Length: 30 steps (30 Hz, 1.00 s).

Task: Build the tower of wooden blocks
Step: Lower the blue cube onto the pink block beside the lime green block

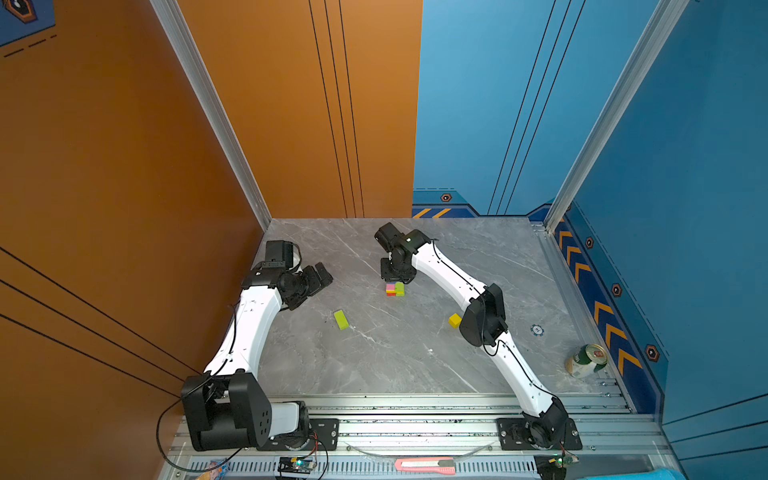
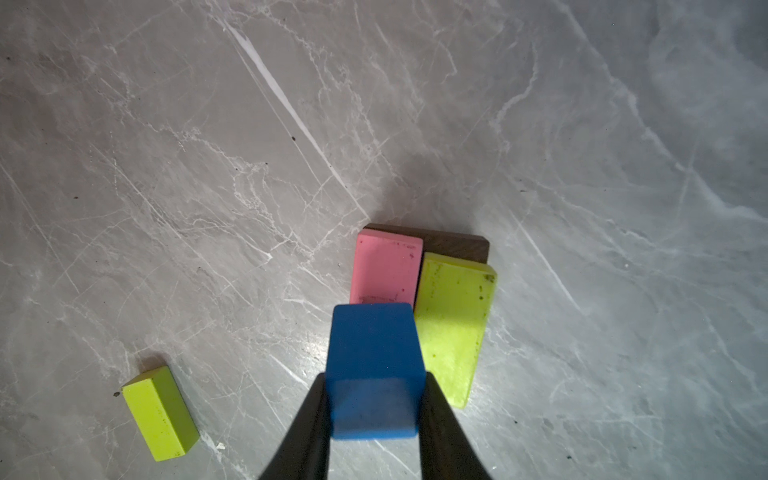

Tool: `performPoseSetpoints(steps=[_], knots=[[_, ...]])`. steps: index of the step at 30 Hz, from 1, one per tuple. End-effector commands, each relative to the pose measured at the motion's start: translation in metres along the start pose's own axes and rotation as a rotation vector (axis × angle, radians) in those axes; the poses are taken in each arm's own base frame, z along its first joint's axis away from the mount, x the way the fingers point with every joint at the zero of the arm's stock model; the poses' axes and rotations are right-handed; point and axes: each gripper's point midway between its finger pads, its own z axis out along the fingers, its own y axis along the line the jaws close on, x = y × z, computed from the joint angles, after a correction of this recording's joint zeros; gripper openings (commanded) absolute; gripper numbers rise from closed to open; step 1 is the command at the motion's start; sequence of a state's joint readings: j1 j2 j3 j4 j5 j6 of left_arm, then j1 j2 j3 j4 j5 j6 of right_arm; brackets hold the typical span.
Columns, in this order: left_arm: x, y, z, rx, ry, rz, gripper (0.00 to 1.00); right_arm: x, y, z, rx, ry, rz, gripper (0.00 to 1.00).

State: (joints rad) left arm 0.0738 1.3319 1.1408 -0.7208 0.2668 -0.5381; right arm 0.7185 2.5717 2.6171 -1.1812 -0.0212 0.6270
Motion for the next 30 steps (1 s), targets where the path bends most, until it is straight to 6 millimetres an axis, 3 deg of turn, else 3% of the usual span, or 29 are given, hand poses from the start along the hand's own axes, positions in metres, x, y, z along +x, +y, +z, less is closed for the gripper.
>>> performPoseSetpoints(steps=[1, 11, 19, 22, 24, 30], knots=[[-0.006, -0.007, -0.008, 0.027, -0.014, 0.02, 0.99, -0.008, -0.007, 0.007, 0.024, -0.021, 0.018, 0.29], [-0.01, -0.009, -0.004, 0.032, -0.005, 0.012, 1.0, -0.006, -0.005, 0.008, 0.01, -0.011, 0.018, 0.34], [-0.01, -0.008, -0.003, 0.025, -0.006, 0.013, 1.0, -0.006, 0.001, 0.008, -0.021, -0.005, 0.021, 0.46], [-0.01, -0.006, -0.004, 0.016, -0.012, 0.015, 0.99, -0.008, 0.004, 0.006, -0.039, -0.009, 0.026, 0.46], [-0.01, -0.006, -0.005, 0.015, -0.016, 0.017, 0.99, -0.019, -0.008, 0.005, -0.046, -0.013, 0.061, 0.46], [-0.011, -0.004, -0.005, 0.01, -0.019, 0.016, 0.99, -0.017, -0.004, 0.005, -0.062, -0.005, 0.066, 0.47]])
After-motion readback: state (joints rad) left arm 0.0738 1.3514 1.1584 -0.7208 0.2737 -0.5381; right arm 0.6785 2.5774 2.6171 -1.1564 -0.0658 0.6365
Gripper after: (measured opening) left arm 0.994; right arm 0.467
